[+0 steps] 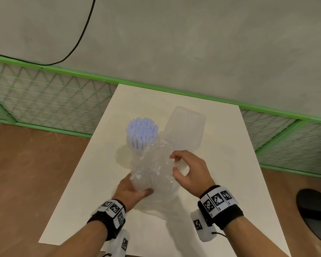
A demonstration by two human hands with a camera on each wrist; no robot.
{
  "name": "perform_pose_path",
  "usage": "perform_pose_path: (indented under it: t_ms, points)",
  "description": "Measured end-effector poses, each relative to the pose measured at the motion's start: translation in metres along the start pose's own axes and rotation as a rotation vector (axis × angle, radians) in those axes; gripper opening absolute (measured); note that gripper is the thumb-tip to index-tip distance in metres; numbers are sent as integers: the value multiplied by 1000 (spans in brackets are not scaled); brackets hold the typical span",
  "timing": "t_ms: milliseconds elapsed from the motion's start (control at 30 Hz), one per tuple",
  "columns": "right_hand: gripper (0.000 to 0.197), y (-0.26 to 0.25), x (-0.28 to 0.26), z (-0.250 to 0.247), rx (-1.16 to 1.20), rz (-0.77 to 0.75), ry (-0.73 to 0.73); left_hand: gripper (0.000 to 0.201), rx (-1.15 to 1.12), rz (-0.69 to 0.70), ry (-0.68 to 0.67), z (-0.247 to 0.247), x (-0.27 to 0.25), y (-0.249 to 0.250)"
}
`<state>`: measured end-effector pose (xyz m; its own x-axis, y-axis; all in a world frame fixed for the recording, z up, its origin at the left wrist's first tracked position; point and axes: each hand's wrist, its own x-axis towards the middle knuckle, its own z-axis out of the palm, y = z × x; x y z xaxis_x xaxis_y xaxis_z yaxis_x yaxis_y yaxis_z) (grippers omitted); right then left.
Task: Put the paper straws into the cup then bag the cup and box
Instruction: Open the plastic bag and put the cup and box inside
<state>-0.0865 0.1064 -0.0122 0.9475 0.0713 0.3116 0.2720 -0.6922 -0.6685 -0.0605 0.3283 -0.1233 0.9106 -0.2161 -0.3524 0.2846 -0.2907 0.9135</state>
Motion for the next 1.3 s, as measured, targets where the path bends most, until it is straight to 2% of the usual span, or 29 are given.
perform_pose_path:
  t_ms: [233, 333, 433, 567, 633, 800, 933, 1033, 1167, 1300]
  points:
    - [26, 1, 1, 7, -1, 55, -45, 71, 6, -12, 6, -1, 2, -1]
    - [31, 2, 1, 11, -16, 40, -1, 71, 3, -6, 1, -2, 2, 0]
    - [22, 3, 1, 14, -46, 15, 47, 71, 2, 1, -10, -2, 1, 0]
    - [13, 6, 5, 12, -45, 65, 64, 67, 12, 8, -8, -3, 1, 2]
    - [14, 5, 8, 9, -36, 86, 54, 61, 15, 7, -9, -4, 0, 3]
    - [23, 5, 14, 11, -88, 67, 115, 67, 48, 6, -11, -5, 2, 2]
    - [15, 10, 17, 14, -120, 143, 108, 58, 83, 1, -17, -4, 4, 3]
    - [14, 9, 20, 13, -100, 180, 65, 61, 91, -2, -20, -4, 5, 3]
    - [12, 4, 24, 8, -45, 140, 183, 74, 90, 0, -23, -4, 4, 4]
    - [14, 3, 25, 8, -28, 150, 171, 71, 99, -6, -35, -5, 4, 4]
